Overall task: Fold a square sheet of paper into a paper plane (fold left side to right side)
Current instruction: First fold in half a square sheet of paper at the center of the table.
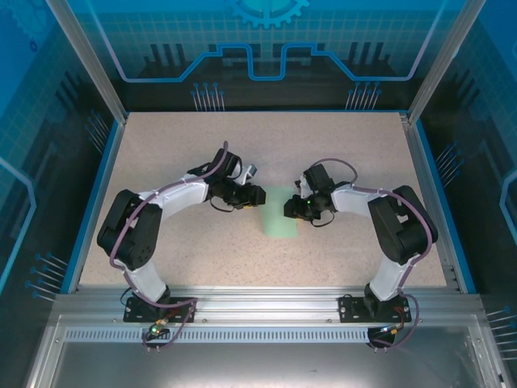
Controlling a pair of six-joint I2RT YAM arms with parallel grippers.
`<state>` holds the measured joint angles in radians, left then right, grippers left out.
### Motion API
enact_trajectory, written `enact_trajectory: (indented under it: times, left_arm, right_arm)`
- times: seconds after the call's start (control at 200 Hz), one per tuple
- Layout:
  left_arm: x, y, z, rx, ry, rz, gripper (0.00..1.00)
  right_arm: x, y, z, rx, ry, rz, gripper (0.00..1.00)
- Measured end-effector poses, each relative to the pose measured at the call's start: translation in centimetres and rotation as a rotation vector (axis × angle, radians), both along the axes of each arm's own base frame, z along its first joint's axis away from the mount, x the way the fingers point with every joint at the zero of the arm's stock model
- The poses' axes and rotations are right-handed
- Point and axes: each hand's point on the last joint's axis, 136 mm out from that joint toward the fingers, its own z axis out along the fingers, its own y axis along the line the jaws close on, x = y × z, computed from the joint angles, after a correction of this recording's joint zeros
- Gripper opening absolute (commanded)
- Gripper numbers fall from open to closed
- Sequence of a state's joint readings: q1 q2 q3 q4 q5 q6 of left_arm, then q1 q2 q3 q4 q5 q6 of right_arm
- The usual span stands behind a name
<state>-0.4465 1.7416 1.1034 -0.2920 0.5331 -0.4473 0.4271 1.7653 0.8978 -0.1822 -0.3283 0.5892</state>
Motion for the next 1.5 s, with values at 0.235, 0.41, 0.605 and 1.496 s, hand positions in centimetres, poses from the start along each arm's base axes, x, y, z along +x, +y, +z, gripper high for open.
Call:
enact_trajectory:
  times: [0.235,0.41,0.605,1.496]
  left_arm:
    - [0.0,-1.8,0.0,-0.037,-0.003,-0.038,0.56]
    - [0.0,-2.8,-0.3,-0.050,0.005,-0.052,0.51]
    - [0.1,-3.1,-0.7,-0.051,0.013,-0.053,0.34]
    - [0.0,-3.6,-0.4,-0.062,0.001,-0.065,0.19]
  right_arm:
    - [0.0,0.8,0.3,0.080,-0.018,0.003,0.35]
    - [-0.1,0.7,0.6,0.138,-0.012,-0.006,0.37]
    - [0.4,-0.6,2.3,0.204,-0.021,-0.044,0.49]
    - [3.7,4.4,7.3,0.483,-0.039,0.045,0.20]
